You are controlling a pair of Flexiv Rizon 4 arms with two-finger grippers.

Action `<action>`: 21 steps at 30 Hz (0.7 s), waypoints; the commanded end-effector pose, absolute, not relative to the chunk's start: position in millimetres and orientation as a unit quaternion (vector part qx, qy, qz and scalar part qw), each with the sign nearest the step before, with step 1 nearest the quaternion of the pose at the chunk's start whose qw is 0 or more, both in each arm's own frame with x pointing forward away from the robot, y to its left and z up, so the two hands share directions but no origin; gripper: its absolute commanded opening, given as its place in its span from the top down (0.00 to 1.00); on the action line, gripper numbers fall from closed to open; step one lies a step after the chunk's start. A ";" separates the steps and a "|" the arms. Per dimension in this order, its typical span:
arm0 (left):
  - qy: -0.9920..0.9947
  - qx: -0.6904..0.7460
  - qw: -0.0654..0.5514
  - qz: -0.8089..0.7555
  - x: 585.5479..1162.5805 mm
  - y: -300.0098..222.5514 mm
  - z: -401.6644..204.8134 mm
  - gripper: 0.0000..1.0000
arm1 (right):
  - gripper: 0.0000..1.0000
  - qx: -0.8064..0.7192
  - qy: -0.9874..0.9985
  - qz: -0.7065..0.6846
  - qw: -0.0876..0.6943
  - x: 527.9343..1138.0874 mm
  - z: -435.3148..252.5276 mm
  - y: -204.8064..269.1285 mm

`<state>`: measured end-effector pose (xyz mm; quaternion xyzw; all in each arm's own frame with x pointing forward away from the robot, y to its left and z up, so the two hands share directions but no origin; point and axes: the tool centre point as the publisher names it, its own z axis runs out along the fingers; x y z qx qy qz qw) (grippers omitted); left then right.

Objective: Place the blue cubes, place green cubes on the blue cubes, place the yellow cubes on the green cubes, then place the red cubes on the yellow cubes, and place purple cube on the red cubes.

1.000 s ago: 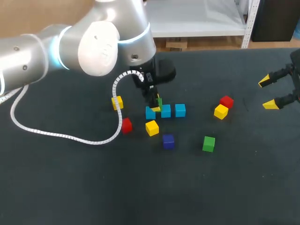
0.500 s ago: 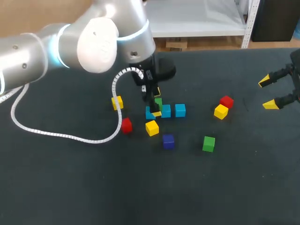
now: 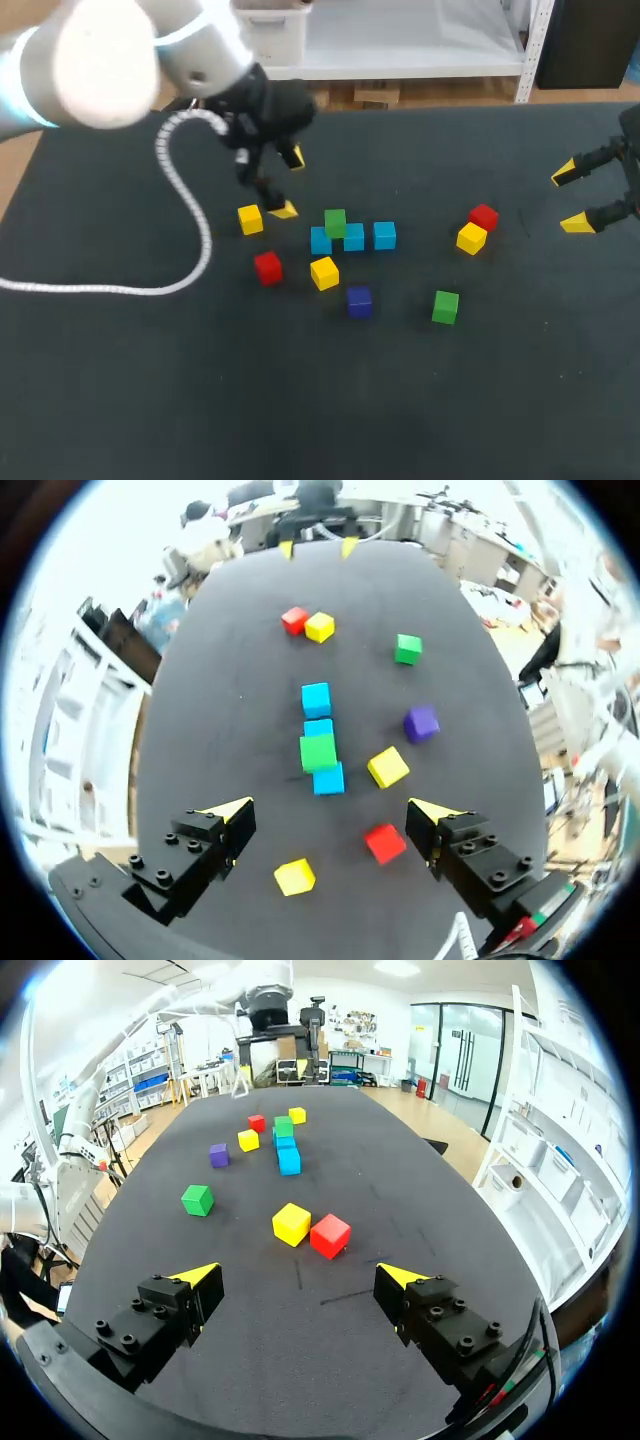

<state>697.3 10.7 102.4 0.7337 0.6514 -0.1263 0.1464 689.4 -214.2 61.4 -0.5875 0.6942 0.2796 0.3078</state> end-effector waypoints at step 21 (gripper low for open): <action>0.633 0.700 0.250 -0.217 685.0 146.4 123.1 0.00 | 0.00 -0.588 0.694 0.280 0.308 690.0 60.9 -214.0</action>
